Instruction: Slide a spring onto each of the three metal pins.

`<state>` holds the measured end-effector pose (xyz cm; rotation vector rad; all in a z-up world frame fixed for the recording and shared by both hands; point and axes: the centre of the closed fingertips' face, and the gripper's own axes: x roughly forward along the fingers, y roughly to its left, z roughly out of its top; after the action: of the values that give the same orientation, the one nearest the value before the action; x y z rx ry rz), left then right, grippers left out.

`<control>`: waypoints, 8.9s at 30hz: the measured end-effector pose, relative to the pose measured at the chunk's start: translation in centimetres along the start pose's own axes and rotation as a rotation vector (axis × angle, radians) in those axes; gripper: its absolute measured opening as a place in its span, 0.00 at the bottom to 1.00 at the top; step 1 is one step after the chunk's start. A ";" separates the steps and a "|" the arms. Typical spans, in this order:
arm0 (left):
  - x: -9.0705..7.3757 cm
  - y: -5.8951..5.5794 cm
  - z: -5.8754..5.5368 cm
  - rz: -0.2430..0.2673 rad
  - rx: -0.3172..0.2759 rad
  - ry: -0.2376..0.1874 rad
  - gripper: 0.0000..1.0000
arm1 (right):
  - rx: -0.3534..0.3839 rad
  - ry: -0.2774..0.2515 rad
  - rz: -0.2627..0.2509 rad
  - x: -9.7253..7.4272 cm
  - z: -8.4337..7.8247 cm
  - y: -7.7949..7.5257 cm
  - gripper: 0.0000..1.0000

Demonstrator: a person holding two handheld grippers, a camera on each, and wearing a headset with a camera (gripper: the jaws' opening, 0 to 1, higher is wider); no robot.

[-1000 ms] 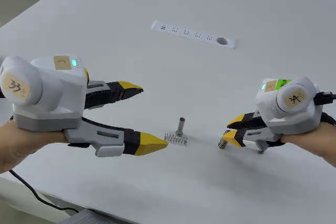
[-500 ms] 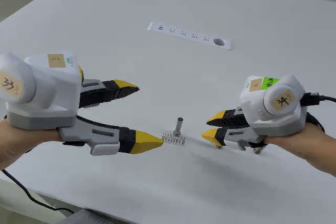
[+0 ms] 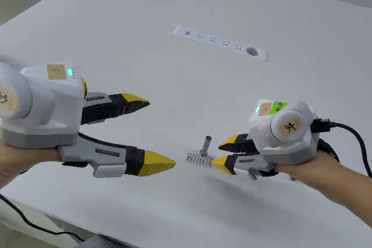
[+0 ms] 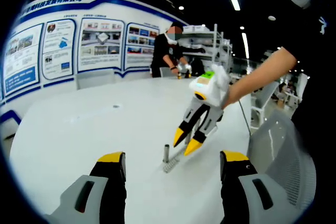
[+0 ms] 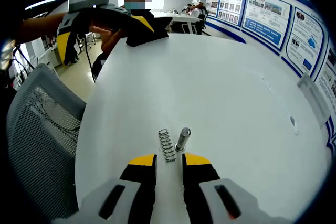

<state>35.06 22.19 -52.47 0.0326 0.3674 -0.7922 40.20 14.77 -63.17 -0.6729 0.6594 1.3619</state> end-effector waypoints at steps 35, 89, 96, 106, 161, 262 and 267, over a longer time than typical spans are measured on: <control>0.3 -0.1 -0.4 0.011 -0.078 -0.035 0.72 | 0.022 0.085 0.091 3.2 -1.8 0.5 0.11; 5.3 -10.2 -0.7 -0.288 0.064 0.121 0.17 | -0.268 -0.076 0.226 -9.8 2.9 8.8 0.11; 5.0 -10.5 -0.6 -0.300 0.143 0.127 0.10 | -0.287 -0.080 0.233 -9.7 3.0 8.9 0.11; 4.8 -10.2 0.5 -0.293 0.179 0.092 0.10 | -0.256 -0.131 0.225 -9.8 3.6 8.1 0.13; 4.0 -8.8 -0.6 -0.252 0.111 0.109 0.13 | -0.102 -0.320 0.318 -10.8 9.9 9.0 0.11; 0.7 -3.4 -2.0 -0.047 -0.007 0.134 0.75 | -0.021 -0.001 0.009 0.7 2.3 -2.0 0.18; 0.8 -3.6 -2.0 -0.051 -0.005 0.139 0.75 | -0.009 -0.018 -0.002 -0.2 2.5 -2.2 0.18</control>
<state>32.48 19.41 -54.23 0.0737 0.5033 -0.8416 42.50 16.38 -61.30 -0.6673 0.6384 1.3684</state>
